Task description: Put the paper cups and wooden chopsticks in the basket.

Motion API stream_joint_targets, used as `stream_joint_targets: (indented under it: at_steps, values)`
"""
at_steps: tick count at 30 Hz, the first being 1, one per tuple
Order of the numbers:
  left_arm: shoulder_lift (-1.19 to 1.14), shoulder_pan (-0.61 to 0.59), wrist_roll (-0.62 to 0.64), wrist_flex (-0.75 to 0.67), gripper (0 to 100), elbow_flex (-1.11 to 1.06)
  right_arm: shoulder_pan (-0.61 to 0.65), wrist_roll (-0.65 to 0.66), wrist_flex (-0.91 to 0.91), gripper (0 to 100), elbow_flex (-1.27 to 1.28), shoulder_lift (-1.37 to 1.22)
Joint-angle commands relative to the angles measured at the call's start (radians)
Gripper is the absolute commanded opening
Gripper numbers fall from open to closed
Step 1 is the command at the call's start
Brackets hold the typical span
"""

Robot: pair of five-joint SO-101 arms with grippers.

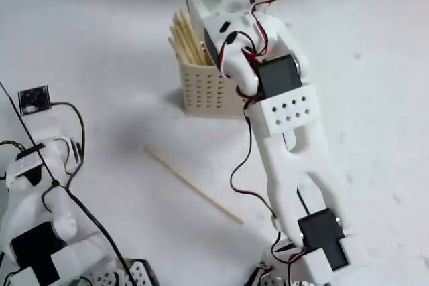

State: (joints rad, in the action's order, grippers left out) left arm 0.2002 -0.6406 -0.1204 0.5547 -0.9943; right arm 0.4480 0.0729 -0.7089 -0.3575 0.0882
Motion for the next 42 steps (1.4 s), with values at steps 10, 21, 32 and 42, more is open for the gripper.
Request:
stream_joint_targets:
  at_steps: [10,21,32,42]
  values:
    - [0.007,-0.008,0.008,-0.011,16,0.002,0.035,-0.002,-0.536,7.0,-0.038,0.136]
    - [0.007,-0.008,0.011,-0.011,16,0.002,0.286,0.143,-0.819,6.7,0.222,0.165]
    - [0.007,-0.008,0.008,-0.011,16,0.002,0.424,0.278,-0.334,7.0,0.925,0.185]
    - [0.007,-0.008,0.008,-0.011,16,0.002,0.424,0.282,-0.214,7.1,0.982,0.015]
